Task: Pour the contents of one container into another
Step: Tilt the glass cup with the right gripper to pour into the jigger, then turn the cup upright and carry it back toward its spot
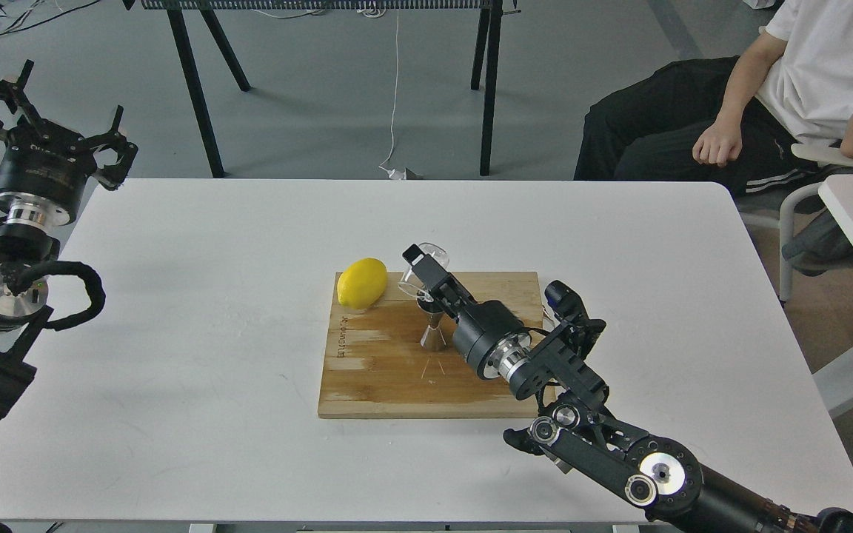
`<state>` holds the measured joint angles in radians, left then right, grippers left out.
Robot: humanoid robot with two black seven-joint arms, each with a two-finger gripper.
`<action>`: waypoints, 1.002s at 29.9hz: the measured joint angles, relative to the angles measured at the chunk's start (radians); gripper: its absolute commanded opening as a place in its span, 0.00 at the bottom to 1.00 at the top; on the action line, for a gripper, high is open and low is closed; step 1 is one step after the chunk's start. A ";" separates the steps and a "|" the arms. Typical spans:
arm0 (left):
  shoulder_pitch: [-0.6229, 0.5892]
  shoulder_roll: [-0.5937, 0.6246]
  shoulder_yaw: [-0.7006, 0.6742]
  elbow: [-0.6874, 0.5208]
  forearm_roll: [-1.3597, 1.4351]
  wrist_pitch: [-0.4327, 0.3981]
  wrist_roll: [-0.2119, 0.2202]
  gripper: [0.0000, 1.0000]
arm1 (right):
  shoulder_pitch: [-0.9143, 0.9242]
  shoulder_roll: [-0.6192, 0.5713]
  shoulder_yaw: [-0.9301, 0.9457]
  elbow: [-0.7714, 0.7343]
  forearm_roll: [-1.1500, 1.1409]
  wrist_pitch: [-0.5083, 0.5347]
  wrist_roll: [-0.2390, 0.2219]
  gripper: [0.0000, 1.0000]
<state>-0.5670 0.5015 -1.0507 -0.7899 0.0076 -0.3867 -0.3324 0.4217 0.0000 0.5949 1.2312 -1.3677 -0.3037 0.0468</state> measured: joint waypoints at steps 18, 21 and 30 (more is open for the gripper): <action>0.001 0.000 -0.001 0.000 0.000 0.000 0.000 1.00 | 0.005 0.000 -0.002 0.001 -0.094 -0.012 0.018 0.32; 0.001 0.000 -0.001 0.000 0.000 0.000 0.000 1.00 | 0.005 0.000 -0.002 0.000 -0.130 -0.012 0.018 0.32; 0.001 -0.001 0.000 0.000 0.000 0.000 0.000 1.00 | 0.001 0.000 0.022 -0.011 -0.106 -0.014 0.019 0.32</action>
<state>-0.5659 0.5002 -1.0507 -0.7900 0.0076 -0.3865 -0.3329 0.4226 0.0000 0.6166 1.2202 -1.4733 -0.3177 0.0655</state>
